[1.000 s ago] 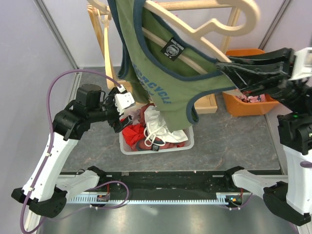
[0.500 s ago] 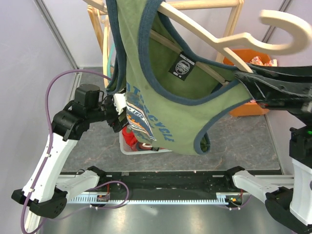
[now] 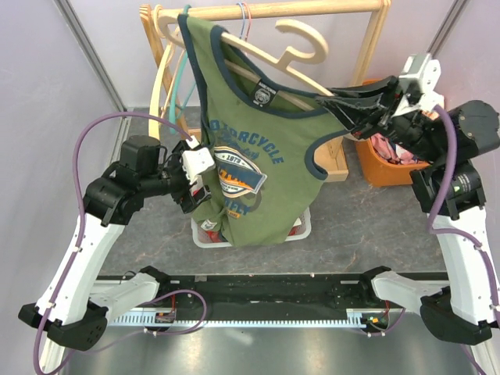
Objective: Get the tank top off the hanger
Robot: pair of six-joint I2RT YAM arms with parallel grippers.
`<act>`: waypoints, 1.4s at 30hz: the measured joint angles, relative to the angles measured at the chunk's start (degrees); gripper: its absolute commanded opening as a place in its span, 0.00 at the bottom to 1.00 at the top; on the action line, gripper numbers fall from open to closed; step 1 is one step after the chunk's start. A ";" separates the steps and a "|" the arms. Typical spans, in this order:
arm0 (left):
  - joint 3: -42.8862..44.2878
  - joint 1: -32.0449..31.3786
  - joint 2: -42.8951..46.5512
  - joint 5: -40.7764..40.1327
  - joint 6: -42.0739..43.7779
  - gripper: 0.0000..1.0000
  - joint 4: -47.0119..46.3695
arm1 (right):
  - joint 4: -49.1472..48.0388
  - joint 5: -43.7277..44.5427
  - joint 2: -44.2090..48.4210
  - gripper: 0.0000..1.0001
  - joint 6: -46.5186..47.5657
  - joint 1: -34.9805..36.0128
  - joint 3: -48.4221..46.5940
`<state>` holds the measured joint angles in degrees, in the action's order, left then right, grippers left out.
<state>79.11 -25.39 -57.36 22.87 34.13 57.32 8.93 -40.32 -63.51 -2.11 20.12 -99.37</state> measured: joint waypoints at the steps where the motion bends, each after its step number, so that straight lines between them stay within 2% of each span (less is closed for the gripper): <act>1: -0.07 0.04 0.02 0.00 -0.02 0.94 0.02 | 0.42 -0.24 0.02 0.00 1.18 0.00 0.98; 13: 1.11 0.37 0.07 0.70 0.00 1.00 1.49 | 6.34 -4.94 3.41 0.00 9.70 0.02 10.54; 19: 6.16 1.60 1.31 10.16 1.44 1.00 8.61 | 12.79 -10.16 1.46 0.00 12.13 0.33 16.87; 23: 12.94 2.08 1.99 18.27 4.22 0.99 14.75 | 20.09 -11.43 -0.83 0.00 17.40 3.32 16.94; 28: 18.84 2.19 1.88 21.84 4.83 0.99 16.15 | 28.63 -11.30 -3.89 0.00 22.84 8.44 15.15; 32: 17.86 2.19 1.01 21.99 5.07 0.99 14.80 | 33.18 -11.08 -5.64 0.00 24.98 11.26 13.62; 36: 12.87 2.23 -0.22 20.90 6.51 0.97 13.09 | 34.67 -12.04 -5.57 0.00 25.49 11.61 12.96; 42: 8.72 2.29 -2.73 19.30 7.98 0.83 11.80 | 34.45 -14.78 -5.46 0.00 25.00 11.65 12.85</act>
<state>87.83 -23.09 -60.10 42.17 42.11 69.12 43.38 -55.09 -68.97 22.90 31.77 -86.52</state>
